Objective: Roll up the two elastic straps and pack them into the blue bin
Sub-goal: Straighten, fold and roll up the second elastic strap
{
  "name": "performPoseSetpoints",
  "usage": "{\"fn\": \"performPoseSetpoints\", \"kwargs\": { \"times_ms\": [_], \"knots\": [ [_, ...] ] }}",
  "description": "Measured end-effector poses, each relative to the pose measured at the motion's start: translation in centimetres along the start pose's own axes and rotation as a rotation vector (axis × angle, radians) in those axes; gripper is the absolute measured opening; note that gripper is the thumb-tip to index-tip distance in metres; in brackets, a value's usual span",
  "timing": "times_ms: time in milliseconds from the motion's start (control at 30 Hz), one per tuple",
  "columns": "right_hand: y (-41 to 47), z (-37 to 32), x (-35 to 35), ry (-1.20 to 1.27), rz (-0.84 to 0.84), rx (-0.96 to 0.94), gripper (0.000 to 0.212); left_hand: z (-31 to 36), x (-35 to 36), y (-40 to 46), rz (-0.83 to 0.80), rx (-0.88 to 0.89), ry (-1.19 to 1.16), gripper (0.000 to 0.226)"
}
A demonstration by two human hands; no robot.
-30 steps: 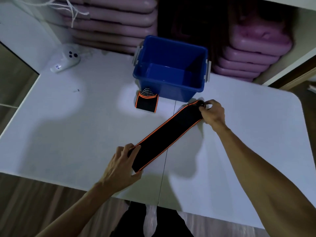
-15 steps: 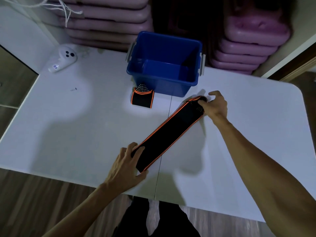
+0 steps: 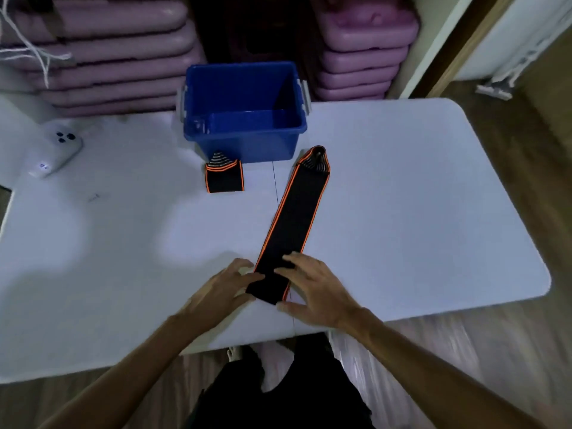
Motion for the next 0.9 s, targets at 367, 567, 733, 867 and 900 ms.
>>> {"fn": "performPoseSetpoints", "kwargs": {
  "times_ms": [367,567,733,867,900],
  "knots": [
    [-1.1,-2.8,2.8,-0.313,0.016,0.119,0.059,-0.1,-0.4,1.5,-0.133,0.198,0.398,0.048],
    [-1.0,-2.6,2.6,-0.368,-0.001,0.105,0.058,0.2,-0.4,3.3,-0.299,0.204,0.453,0.050],
    [-0.4,-2.9,1.6,-0.241,0.033,0.172,0.058,0.2,-1.7,3.2,-0.317,0.196,0.326,0.044],
    [-0.2,-2.4,1.2,-0.202,0.050,0.152,0.046,0.2,-1.4,3.1,-0.300,0.299,0.457,0.047],
    [-0.2,-2.3,1.3,-0.198,0.047,0.147,0.046,0.2,-1.2,3.2,-0.304,0.313,0.526,0.044]
  ]
}}
Point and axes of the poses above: each hand's wrist, its own y-axis towards the middle knuckle, its own x-axis out of the palm, z = x × y, the point moved 3 cm from there along y, towards the middle knuckle, and after that the axes turned 14 degrees about -y, right-handed, at the moved point
